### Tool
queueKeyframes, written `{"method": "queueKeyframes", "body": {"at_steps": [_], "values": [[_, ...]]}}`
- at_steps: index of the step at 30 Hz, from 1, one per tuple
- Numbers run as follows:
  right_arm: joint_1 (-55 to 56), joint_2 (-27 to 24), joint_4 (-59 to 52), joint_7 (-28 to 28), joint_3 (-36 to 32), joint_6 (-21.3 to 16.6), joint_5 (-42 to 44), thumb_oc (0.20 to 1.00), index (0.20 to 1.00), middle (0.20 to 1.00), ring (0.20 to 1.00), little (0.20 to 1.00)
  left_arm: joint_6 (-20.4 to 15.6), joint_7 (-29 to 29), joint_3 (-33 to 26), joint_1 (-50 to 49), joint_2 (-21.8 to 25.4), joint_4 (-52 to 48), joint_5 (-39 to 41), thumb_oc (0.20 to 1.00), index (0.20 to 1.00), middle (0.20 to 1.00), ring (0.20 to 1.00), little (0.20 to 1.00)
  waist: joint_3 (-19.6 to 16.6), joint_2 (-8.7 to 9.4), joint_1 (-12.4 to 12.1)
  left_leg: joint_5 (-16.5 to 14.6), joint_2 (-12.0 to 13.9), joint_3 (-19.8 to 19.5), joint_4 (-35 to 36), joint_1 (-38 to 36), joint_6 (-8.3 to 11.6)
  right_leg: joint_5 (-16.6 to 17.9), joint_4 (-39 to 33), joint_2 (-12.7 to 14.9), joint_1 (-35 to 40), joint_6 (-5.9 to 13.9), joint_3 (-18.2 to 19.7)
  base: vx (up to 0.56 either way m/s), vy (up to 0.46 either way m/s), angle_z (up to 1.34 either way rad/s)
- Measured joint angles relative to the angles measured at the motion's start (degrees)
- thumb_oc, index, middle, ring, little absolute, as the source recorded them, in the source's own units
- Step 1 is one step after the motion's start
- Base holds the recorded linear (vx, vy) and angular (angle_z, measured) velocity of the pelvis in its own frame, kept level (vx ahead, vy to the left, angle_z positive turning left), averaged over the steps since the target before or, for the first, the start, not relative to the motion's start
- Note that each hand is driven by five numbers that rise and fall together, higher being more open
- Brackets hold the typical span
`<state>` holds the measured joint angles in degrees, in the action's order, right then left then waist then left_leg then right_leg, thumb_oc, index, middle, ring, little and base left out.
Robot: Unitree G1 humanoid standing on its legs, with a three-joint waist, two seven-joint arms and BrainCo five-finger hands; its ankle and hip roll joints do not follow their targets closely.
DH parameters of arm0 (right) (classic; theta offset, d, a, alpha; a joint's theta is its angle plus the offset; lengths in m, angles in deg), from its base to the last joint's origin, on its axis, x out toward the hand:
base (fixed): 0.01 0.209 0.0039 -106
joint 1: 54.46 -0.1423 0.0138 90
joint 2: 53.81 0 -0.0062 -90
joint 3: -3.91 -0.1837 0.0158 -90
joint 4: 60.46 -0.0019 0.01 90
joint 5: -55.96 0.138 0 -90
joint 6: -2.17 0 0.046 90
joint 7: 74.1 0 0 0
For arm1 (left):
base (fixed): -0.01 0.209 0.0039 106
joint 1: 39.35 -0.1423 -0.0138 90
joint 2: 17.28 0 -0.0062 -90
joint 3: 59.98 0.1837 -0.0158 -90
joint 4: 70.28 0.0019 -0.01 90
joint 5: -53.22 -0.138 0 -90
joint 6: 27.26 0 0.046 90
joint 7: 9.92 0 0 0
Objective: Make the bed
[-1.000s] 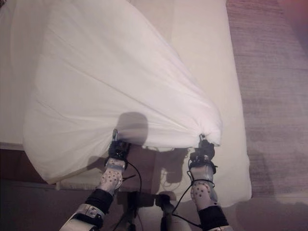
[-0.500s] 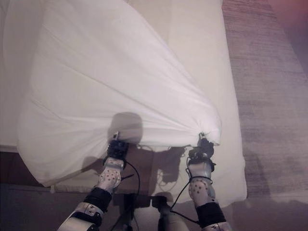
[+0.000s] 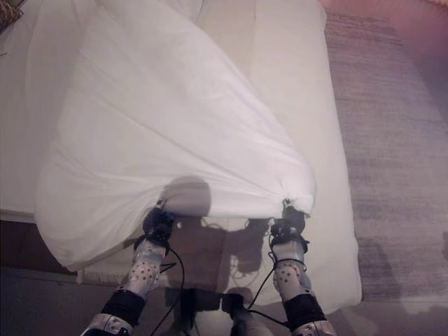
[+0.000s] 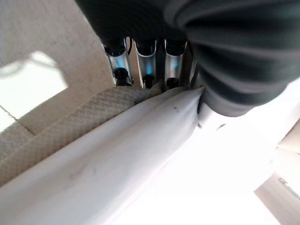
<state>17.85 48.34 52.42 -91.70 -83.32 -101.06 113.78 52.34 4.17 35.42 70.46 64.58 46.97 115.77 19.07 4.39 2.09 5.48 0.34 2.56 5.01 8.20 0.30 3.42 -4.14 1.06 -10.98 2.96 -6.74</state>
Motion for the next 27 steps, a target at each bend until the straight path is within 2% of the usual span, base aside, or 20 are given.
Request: {"method": "queueKeyframes", "body": {"at_steps": [3,5,8,9,11,12,13,14,15,16,18,19,20,21,22,23,24,25,26,27], "values": [[1.2,0.2,1.2,2.0,0.4,2.0,-0.5,0.200,0.200,0.200,0.200,0.200,0.0,-0.7,-1.8,-2.5,-0.6,-1.5,0.1,0.200,0.200,0.200,0.200,0.200,-0.1,-1.21,-0.2,-0.1,0.0,-1.7,0.0,-2.3,0.17,-1.3,1.2,0.1,2.4,0.06,-1.2,-0.01,-0.021,0.20],[2.3,0.2,1.5,3.0,0.4,2.4,-0.9,0.200,0.200,0.200,0.200,0.200,0.0,-0.9,-1.8,-3.0,-0.7,-1.5,0.1,0.200,0.200,0.200,0.200,0.200,0.0,-2.65,-0.5,-0.1,0.0,-3.5,0.0,-3.2,0.26,-2.6,2.7,0.2,3.4,0.08,-2.2,-0.04,-0.009,0.50],[4.7,0.3,3.4,4.7,0.4,3.5,-0.9,0.200,0.200,0.200,0.200,0.200,0.0,-1.7,-1.9,-4.2,-1.3,-1.5,0.0,0.200,0.200,0.200,0.200,0.200,-0.1,-5.54,-0.2,0.0,0.0,-7.4,0.0,-4.2,0.78,-4.9,5.1,0.7,5.0,-0.51,-5.9,-0.07,0.027,0.62],[5.1,0.3,3.5,4.9,0.4,3.6,-0.9,0.200,0.200,0.200,0.200,0.200,0.0,-1.7,-1.9,-4.4,-1.5,-1.4,0.0,0.200,0.200,0.200,0.200,0.200,-0.2,-5.95,-0.1,0.4,0.0,-7.8,-0.1,-4.3,0.63,-5.1,5.5,0.8,5.2,-0.60,-6.4,-0.12,0.108,0.45],[5.6,0.3,4.4,5.3,0.4,3.8,-0.9,0.200,0.200,0.200,0.200,0.200,0.0,-2.0,-1.9,-4.9,-1.9,-1.4,0.0,0.200,0.200,0.200,0.200,0.200,-0.1,-6.64,0.0,-0.2,-0.1,-9.0,-1.8,-3.7,1.37,-6.4,7.2,1.5,5.3,-1.10,-7.6,-0.08,0.176,0.39],[5.6,0.3,5.0,5.5,0.4,3.9,-0.9,0.200,0.200,0.200,0.200,0.200,0.0,-2.1,-1.9,-5.1,-1.9,-1.4,0.0,0.200,0.200,0.200,0.200,0.200,-0.1,-6.54,-0.2,-1.2,0.0,-8.9,-3.6,-3.0,2.22,-6.6,8.1,2.7,5.1,-2.34,-7.8,-0.03,0.226,0.35],[5.4,0.3,5.3,5.7,0.5,4.0,-0.9,0.200,0.200,0.200,0.200,0.200,0.0,-2.2,-2.0,-5.1,-1.9,-1.3,0.0,0.200,0.200,0.200,0.200,0.200,-0.1,-6.33,-0.3,-2.6,0.1,-8.7,-6.4,-2.0,3.65,-6.4,8.2,3.2,5.1,-2.74,-7.9,0.00,0.280,0.19],[5.5,0.3,5.4,5.9,0.4,4.2,-0.9,0.200,0.200,0.200,0.200,0.200,0.0,-2.1,-2.0,-5.2,-1.9,-0.9,0.0,0.200,0.200,0.200,0.200,0.200,-0.1,-5.86,-0.4,-4.6,1.7,-8.6,-10.7,-0.7,4.20,-6.6,9.1,4.7,4.9,-3.17,-7.6,0.02,0.316,0.07],[5.5,0.3,5.4,6.0,0.4,4.3,-0.9,0.200,0.200,0.200,0.200,0.200,0.0,-2.1,-2.0,-5.2,-2.0,-0.8,0.0,0.200,0.200,0.200,0.200,0.200,-0.1,-5.49,-0.3,-4.7,3.1,-8.4,-11.5,-0.8,4.47,-6.6,9.7,5.9,4.7,-3.21,-7.4,0.03,0.367,0.09],[5.4,0.0,5.5,6.1,0.4,4.5,-0.9,0.200,0.200,0.200,0.200,0.200,-0.1,-1.9,-2.2,-5.0,-2.5,-0.6,0.0,0.200,0.200,0.200,0.200,0.200,-0.4,-5.43,0.2,-6.3,6.7,-9.3,-12.4,-1.2,7.54,-6.5,10.1,7.2,4.8,-2.99,-7.2,0.02,0.406,-0.01],[6.0,-0.7,6.0,6.3,0.4,4.7,-0.8,0.200,0.200,0.200,0.200,0.200,-0.2,-2.0,-2.2,-4.8,-3.3,0.4,-0.7,0.200,0.200,0.200,0.200,0.200,-0.9,-6.03,0.4,-7.0,12.2,-9.0,-10.9,-2.9,8.78,-6.1,10.9,8.6,4.8,-1.03,-6.0,-0.02,0.494,-0.09],[6.0,-1.0,6.1,6.4,0.4,4.7,-0.8,0.200,0.200,0.200,0.200,0.200,-0.2,-2.0,-2.1,-4.5,-3.4,1.0,-1.0,0.200,0.200,0.200,0.200,0.200,-1.0,-6.21,0.4,-7.1,13.1,-8.9,-10.7,-2.9,9.05,-6.2,11.0,8.7,4.7,-0.06,-6.0,-0.04,0.361,-0.07],[6.0,-1.4,6.1,6.6,0.4,4.9,-0.8,0.200,0.200,0.200,0.200,0.200,-0.2,-2.0,-2.0,-4.5,-3.5,1.1,-1.1,0.200,0.200,0.200,0.200,0.200,-1.0,-6.33,0.5,-6.2,13.6,-8.9,-10.6,-3.1,7.68,-6.2,11.6,9.1,4.5,1.15,-5.8,-0.10,0.593,-0.10],[6.1,-2.5,6.2,7.0,0.5,5.1,-0.8,0.200,0.200,0.200,0.200,0.200,-0.2,-1.8,-1.9,-4.7,-4.7,1.7,-1.1,0.200,0.200,0.200,0.200,0.200,-1.8,-7.48,0.5,-4.5,13.5,-9.0,-10.8,-3.5,5.47,-6.0,12.5,9.9,4.3,3.27,-5.0,-0.09,0.603,-0.09],[6.9,-2.8,6.4,7.1,0.4,5.0,-0.7,0.200,0.200,0.200,0.200,0.200,-0.2,-1.8,-1.9,-4.5,-5.2,2.4,-1.1,0.200,0.200,0.200,0.200,0.200,-2.8,-7.78,0.9,-7.1,13.1,-8.3,-11.8,-3.5,8.71,-5.5,12.9,10.7,3.6,4.37,-4.8,-0.14,0.803,-0.08],[7.0,-2.0,6.5,6.9,0.5,5.0,-0.4,0.200,0.200,0.200,0.200,0.200,-0.2,-1.8,-1.9,-3.6,-4.5,3.4,-1.1,0.200,0.200,0.200,0.200,0.200,-3.6,-4.64,1.4,-8.6,8.9,-7.9,-13.6,-2.1,10.73,-4.0,13.1,14.8,2.0,5.10,-3.1,-0.08,0.585,-0.13],[6.8,-1.4,6.6,6.9,0.9,5.1,-0.3,0.200,0.200,0.200,0.200,0.200,-0.3,-1.8,-2.1,-3.5,-4.0,3.8,-1.1,0.200,0.200,0.200,0.200,0.200,-4.2,-3.00,1.2,-9.4,7.0,-6.8,-14.2,-1.4,9.09,-2.9,12.7,16.6,1.3,4.91,-2.4,-0.14,0.618,-0.26],[7.8,-0.7,6.4,6.7,1.4,5.2,-0.3,0.200,0.200,0.200,0.200,0.200,-0.4,-1.7,-1.8,-3.6,-3.2,4.3,-1.1,0.200,0.200,0.200,0.200,0.200,-5.1,-1.13,1.3,-11.0,3.2,-5.1,-18.9,0.5,6.54,4.2,11.0,19.3,0.3,3.08,-0.9,-0.18,0.626,-0.65],[7.7,0.4,6.8,6.7,2.2,5.1,-0.3,0.200,0.200,0.200,0.200,0.200,-1.3,-1.7,-2.0,-3.7,-1.9,4.9,-1.1,0.200,0.200,0.200,0.200,0.200,-5.4,-0.67,1.2,-12.9,1.5,-2.6,-22.6,1.8,4.11,12.3,9.3,20.5,-1.5,2.39,0.5,-0.24,0.681,-0.97],[7.4,0.9,7.6,6.7,3.0,5.2,-0.3,0.200,0.200,0.200,0.200,0.200,-1.7,-1.6,-2.0,-4.0,-0.8,5.0,-1.2,0.200,0.200,0.200,0.200,0.200,-5.4,-0.78,0.4,-13.5,1.7,0.5,-24.0,2.1,2.91,19.5,6.6,20.2,-2.3,0.48,-1.0,-0.22,0.691,-1.49]]}}
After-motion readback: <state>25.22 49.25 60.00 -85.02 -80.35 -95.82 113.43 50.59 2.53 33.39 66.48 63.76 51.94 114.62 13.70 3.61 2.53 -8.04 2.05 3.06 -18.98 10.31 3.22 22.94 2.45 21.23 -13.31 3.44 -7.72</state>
